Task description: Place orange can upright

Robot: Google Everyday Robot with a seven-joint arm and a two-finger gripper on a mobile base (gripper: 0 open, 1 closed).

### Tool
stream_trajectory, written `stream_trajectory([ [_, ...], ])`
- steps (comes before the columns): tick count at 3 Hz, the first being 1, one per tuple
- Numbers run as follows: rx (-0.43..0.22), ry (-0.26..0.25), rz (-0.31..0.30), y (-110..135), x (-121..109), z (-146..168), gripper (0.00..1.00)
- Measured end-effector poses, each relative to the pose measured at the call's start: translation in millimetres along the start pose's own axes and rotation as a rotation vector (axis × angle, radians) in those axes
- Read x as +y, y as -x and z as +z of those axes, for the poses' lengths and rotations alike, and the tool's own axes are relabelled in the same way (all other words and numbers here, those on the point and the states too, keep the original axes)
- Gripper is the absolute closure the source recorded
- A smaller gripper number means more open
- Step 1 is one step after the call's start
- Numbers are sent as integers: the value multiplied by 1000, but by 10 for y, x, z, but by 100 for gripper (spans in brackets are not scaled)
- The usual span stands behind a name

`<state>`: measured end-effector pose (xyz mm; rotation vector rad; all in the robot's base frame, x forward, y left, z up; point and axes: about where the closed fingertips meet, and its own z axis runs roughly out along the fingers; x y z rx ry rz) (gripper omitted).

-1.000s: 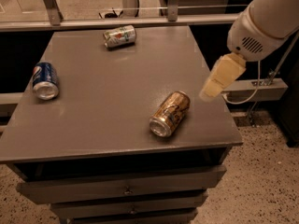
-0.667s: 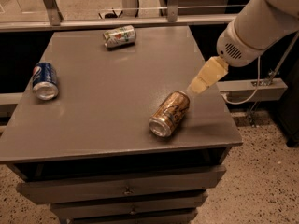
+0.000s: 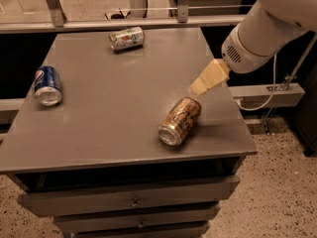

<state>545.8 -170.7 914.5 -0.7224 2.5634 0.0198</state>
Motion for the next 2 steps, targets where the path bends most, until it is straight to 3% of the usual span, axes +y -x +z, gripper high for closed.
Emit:
stream_trajectory([
  [1, 47, -14, -12, -30, 108, -4, 0],
  [2, 123, -62, 42, 212, 427, 73, 0],
])
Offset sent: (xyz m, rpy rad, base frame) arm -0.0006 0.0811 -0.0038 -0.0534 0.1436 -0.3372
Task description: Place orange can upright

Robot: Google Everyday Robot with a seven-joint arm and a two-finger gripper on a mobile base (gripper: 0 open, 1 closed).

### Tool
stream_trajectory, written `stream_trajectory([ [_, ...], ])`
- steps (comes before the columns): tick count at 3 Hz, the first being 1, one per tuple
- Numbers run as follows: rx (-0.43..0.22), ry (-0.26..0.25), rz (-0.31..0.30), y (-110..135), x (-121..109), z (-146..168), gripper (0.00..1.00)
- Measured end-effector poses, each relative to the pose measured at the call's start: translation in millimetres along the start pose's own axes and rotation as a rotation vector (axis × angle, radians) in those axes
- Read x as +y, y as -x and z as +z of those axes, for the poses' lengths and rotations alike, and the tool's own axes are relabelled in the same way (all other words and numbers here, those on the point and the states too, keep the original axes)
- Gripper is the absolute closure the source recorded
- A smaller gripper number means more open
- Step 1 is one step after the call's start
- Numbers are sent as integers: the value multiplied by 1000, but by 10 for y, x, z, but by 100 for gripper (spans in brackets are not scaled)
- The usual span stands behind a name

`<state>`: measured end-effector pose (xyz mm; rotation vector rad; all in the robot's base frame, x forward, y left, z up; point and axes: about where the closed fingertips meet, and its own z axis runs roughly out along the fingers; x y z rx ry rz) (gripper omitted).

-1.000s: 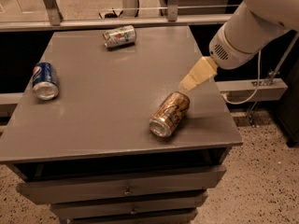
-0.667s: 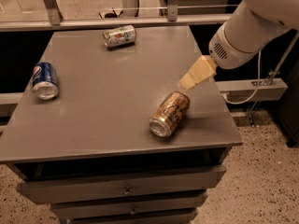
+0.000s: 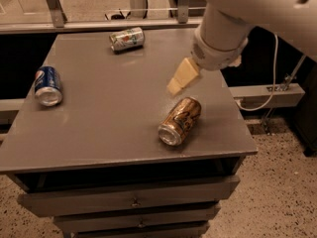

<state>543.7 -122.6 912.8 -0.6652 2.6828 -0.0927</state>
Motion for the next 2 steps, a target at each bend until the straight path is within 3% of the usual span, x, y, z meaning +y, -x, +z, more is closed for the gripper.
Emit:
stream_trajectory([
  [1, 17, -1, 135, 179, 130, 0, 0],
  [2, 37, -31, 289, 162, 183, 54, 0],
])
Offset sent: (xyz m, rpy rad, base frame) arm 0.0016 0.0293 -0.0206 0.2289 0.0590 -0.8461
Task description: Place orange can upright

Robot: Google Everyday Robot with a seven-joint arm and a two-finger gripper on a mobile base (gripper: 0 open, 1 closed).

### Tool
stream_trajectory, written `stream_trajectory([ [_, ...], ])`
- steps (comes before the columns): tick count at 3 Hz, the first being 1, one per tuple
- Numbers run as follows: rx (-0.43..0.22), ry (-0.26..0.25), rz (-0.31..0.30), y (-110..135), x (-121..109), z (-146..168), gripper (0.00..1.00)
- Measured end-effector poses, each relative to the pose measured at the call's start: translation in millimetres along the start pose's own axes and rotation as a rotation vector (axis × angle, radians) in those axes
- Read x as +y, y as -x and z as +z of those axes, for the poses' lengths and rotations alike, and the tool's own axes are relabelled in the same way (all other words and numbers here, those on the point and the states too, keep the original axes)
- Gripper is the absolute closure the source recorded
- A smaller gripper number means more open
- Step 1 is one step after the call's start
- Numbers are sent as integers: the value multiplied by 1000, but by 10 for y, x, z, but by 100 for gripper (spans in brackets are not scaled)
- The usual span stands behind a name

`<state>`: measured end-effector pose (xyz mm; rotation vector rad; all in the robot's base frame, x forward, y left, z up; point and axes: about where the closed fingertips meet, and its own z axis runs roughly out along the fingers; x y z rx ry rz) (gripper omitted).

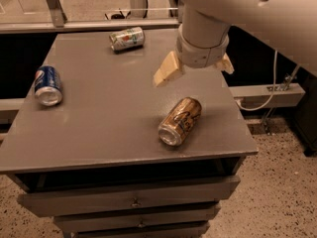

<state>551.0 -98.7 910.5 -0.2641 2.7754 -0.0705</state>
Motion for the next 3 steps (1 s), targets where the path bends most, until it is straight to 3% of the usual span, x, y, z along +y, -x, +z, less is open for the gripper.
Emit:
stream_trajectory([
  [1, 33, -48, 144, -141, -7, 122, 0],
  [3, 104, -96, 445, -350, 166, 299, 0],
])
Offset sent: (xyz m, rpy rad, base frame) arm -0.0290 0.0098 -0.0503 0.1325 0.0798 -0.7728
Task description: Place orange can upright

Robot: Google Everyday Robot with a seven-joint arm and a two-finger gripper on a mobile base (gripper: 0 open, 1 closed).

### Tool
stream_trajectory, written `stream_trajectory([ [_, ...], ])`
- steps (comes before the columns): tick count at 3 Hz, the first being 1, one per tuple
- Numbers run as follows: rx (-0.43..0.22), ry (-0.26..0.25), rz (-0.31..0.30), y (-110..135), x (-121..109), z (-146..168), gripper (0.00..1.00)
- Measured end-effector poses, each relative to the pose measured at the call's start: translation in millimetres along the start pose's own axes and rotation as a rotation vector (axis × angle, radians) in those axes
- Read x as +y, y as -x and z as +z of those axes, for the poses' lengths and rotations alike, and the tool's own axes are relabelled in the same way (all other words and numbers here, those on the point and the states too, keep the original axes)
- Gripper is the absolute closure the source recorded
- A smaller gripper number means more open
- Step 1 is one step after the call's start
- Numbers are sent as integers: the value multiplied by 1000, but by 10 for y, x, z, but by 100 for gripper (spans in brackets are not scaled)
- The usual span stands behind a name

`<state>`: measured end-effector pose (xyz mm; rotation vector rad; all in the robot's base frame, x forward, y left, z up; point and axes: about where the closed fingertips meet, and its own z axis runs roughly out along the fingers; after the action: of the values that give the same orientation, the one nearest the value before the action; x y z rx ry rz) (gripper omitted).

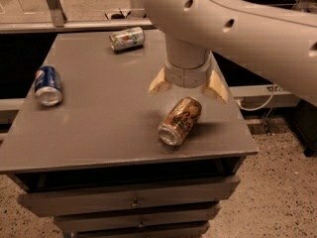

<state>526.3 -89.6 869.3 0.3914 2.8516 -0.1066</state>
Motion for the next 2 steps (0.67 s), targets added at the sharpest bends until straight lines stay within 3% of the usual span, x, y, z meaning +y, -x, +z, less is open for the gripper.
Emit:
stream_trajectory([
  [1, 39, 5, 216, -96, 60, 83, 0],
  [2, 74, 27, 310, -172, 143, 149, 2],
])
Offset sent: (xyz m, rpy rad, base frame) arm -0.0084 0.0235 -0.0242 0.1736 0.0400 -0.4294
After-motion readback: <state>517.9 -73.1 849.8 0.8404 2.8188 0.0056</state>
